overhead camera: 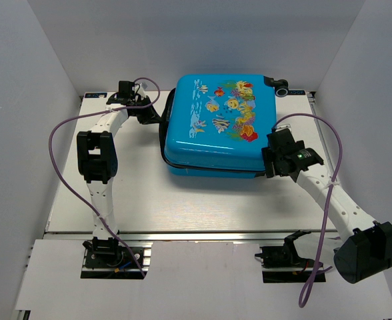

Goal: Pack the luggage

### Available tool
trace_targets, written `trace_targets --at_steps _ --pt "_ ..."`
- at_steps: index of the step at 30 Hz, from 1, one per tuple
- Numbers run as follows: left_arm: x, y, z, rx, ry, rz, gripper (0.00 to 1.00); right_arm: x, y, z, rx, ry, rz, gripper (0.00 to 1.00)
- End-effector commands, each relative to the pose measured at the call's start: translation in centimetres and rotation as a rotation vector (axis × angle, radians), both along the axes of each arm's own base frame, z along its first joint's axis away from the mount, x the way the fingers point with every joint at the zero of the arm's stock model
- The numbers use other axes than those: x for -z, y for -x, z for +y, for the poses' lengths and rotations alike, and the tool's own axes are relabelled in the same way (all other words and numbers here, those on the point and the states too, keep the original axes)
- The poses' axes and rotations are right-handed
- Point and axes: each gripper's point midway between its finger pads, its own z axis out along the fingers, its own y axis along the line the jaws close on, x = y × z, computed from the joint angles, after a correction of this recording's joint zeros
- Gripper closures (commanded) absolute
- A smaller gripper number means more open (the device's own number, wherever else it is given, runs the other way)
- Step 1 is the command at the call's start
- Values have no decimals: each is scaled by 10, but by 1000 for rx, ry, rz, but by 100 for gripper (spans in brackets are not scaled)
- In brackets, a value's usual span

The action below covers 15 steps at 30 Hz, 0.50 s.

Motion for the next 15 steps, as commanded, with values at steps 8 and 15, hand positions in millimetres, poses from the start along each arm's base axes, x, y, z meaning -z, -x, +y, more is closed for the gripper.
trace_targets --at_steps 8,15 --pt "119 19 95 -191 -312 230 100 -2 -63 2 -17 -99 -164 44" --pt "124 22 93 -178 -303 233 100 -70 -80 29 -162 -201 -298 100"
